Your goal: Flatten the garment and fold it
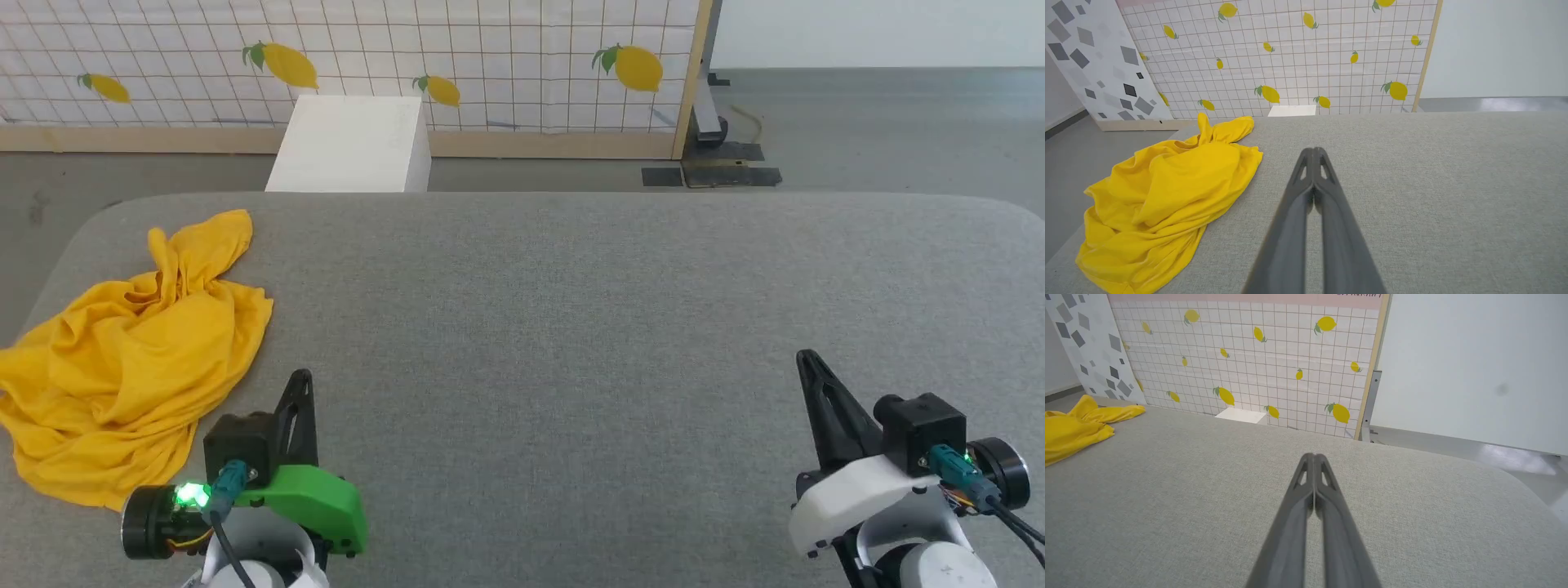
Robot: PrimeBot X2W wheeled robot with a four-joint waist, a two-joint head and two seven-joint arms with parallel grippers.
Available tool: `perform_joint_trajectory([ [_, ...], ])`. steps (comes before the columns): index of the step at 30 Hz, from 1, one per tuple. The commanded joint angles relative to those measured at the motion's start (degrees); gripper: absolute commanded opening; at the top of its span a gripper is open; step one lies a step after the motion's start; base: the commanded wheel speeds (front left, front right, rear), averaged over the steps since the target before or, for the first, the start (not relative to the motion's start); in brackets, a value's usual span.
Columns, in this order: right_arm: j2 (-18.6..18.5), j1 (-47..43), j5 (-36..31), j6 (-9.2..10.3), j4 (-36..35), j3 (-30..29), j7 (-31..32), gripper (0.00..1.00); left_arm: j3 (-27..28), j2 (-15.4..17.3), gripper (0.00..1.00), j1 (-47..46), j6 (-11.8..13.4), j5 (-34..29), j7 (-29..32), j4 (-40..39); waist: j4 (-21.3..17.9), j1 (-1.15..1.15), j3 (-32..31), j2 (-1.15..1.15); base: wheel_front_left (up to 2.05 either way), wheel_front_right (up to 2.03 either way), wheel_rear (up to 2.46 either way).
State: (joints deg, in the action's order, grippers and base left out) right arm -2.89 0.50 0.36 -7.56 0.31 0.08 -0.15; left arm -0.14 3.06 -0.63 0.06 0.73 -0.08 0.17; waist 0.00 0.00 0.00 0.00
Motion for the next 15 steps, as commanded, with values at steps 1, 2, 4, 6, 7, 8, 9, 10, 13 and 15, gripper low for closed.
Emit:
perform_joint_trajectory([
  [1, 0.0, -0.5, -0.4, 0.08, -0.3, -0.1, 0.1, 0.00, 0.1, -0.2, 0.00, 0.6, -0.1, -0.7, 0.1, -0.2, 0.0, 0.00, 0.0, 0.00, 0.00, 0.00, 0.00],
  [2, 0.0, -0.5, -0.4, 0.08, -0.3, -0.1, 0.1, 0.00, 0.1, -0.2, 0.00, 0.6, -0.1, -0.7, 0.1, -0.2, 0.0, 0.00, 0.0, 0.00, 0.00, 0.00, 0.00],
  [4, 0.0, -0.5, -0.4, 0.08, -0.3, -0.1, 0.1, 0.00, 0.1, -0.2, 0.00, 0.6, -0.1, -0.7, 0.1, -0.2, 0.0, 0.00, 0.0, 0.00, 0.00, 0.00, 0.00],
  [6, 0.0, -0.5, -0.4, 0.08, -0.3, -0.1, 0.1, 0.00, 0.1, -0.2, 0.00, 0.6, -0.1, -0.7, 0.1, -0.2, 0.0, 0.00, 0.0, 0.00, 0.00, 0.00, 0.00],
  [7, 0.0, -0.5, -0.4, 0.08, -0.3, -0.1, 0.1, 0.00, 0.1, -0.2, 0.00, 0.6, -0.1, -0.7, 0.1, -0.2, 0.0, 0.00, 0.0, 0.00, 0.00, 0.00, 0.00],
  [8, 0.0, -0.5, -0.4, 0.08, -0.3, -0.1, 0.1, 0.00, 0.1, -0.2, 0.00, 0.6, -0.1, -0.7, 0.1, -0.2, 0.0, 0.00, 0.0, 0.00, 0.00, 0.00, 0.00],
  [9, 0.0, -0.5, -0.4, 0.08, -0.3, -0.1, 0.1, 0.00, 0.1, -0.2, 0.00, 0.6, -0.1, -0.7, 0.1, -0.2, 0.0, 0.00, 0.0, 0.00, 0.00, 0.00, 0.00],
  [10, 0.0, -0.5, -0.4, 0.08, -0.3, -0.1, 0.1, 0.00, 0.1, -0.2, 0.00, 0.6, -0.1, -0.7, 0.1, -0.2, 0.0, 0.00, 0.0, 0.00, 0.00, 0.00, 0.00],
  [13, 0.0, -0.5, -0.4, 0.08, -0.3, -0.1, 0.1, 0.00, 0.1, -0.2, 0.00, 0.6, -0.1, -0.7, 0.1, -0.2, 0.0, 0.00, 0.0, 0.00, 0.00, 0.00, 0.00],
  [15, 0.0, -0.5, -0.4, 0.08, -0.3, -0.1, 0.1, 0.00, 0.1, -0.2, 0.00, 0.6, -0.1, -0.7, 0.1, -0.2, 0.0, 0.00, 0.0, 0.00, 0.00, 0.00, 0.00],
])
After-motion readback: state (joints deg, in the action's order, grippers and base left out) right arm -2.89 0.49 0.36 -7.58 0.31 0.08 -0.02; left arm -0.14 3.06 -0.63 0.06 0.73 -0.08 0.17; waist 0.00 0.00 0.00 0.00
